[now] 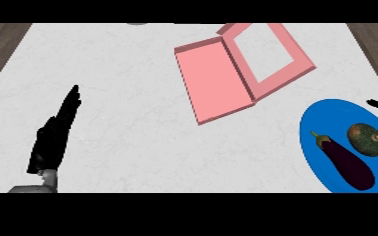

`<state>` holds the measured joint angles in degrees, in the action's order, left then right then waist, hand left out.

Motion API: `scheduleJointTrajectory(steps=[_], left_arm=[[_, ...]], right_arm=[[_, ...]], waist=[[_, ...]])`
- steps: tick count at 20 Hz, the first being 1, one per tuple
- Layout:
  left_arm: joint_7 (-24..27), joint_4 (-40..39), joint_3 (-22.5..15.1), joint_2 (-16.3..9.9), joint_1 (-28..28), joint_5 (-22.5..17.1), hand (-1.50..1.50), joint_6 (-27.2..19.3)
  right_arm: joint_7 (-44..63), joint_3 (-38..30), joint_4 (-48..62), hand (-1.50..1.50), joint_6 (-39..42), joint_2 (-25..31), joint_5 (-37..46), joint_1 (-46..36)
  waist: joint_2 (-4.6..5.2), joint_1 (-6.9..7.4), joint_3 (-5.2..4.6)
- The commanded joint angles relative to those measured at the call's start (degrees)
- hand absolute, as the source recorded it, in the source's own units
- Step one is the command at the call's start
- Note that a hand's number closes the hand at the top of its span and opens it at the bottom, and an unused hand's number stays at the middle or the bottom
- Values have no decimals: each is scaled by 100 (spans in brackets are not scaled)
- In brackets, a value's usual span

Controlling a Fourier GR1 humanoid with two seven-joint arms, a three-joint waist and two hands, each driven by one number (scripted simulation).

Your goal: Pick the squash from the plate and place it in the cardboard box

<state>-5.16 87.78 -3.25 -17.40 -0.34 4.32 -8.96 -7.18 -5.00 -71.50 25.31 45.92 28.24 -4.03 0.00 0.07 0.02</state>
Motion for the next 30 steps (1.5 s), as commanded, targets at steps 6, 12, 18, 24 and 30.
scheduleJointTrajectory(steps=[6, 12, 18, 24, 30], left_arm=[[349, -253, 209, 363, 100, 264, 0, 161], [3, 39, 462, 280, 18, 297, 0, 416], [-242, 160, 479, 388, -76, 433, 0, 520], [-358, 583, 258, 685, 256, 630, 0, 439], [65, 14, 335, 711, 17, 773, 0, 346]], right_arm=[[132, -355, -224, -150, 269, -446, 426, -71], [-276, -370, 365, -150, 18, -670, 927, -140], [-166, -294, 344, -150, 87, -866, 1274, -300], [-959, -469, 1139, 150, -73, -788, 1395, -404], [-928, -507, 815, 150, -1460, -995, 1925, -263]], waist=[[-1, -1, -3], [0, -1, -2], [-1, -1, -2], [-1, 18, 0], [4, -9, 0]])
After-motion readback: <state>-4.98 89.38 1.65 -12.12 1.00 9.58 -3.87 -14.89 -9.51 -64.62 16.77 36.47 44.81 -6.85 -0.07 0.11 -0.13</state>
